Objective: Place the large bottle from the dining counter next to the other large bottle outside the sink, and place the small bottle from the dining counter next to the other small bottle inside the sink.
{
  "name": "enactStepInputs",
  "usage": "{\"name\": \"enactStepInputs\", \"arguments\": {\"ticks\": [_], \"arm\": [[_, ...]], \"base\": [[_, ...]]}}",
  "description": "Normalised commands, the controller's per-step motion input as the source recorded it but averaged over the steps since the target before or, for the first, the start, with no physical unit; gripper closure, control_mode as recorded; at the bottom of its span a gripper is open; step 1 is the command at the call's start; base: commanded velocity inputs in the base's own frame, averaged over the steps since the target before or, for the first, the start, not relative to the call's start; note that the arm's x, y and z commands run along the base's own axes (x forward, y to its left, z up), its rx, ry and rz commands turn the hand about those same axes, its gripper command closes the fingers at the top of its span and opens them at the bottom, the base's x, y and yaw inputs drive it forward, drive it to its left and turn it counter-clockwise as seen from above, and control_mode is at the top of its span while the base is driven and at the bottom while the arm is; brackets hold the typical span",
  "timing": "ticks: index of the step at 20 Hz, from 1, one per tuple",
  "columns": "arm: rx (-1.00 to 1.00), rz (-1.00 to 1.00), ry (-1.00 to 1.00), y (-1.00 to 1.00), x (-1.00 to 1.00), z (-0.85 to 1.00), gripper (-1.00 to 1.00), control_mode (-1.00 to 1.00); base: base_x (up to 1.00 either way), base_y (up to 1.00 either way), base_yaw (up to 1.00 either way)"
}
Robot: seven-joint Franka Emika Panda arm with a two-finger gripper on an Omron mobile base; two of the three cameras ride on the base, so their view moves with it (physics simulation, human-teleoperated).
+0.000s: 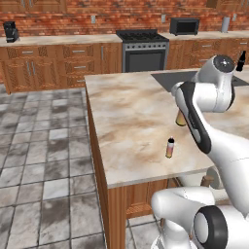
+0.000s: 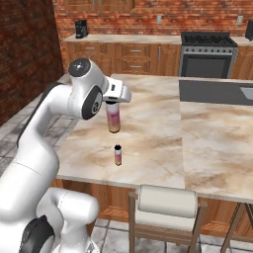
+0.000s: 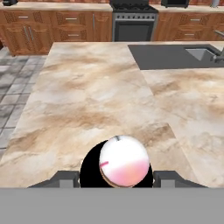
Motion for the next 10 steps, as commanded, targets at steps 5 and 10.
{"name": "enactStepInputs", "arguments": {"ticks": [5, 10], "arm": [[0.0, 0.0, 0.02, 0.15, -0.21, 0.13, 1.0, -1.0], [0.0, 0.0, 0.02, 0.13, -0.31, 0.13, 1.0, -1.0]], "base": [[0.0, 0.0, 0.0], [0.0, 0.0, 0.0]]}}
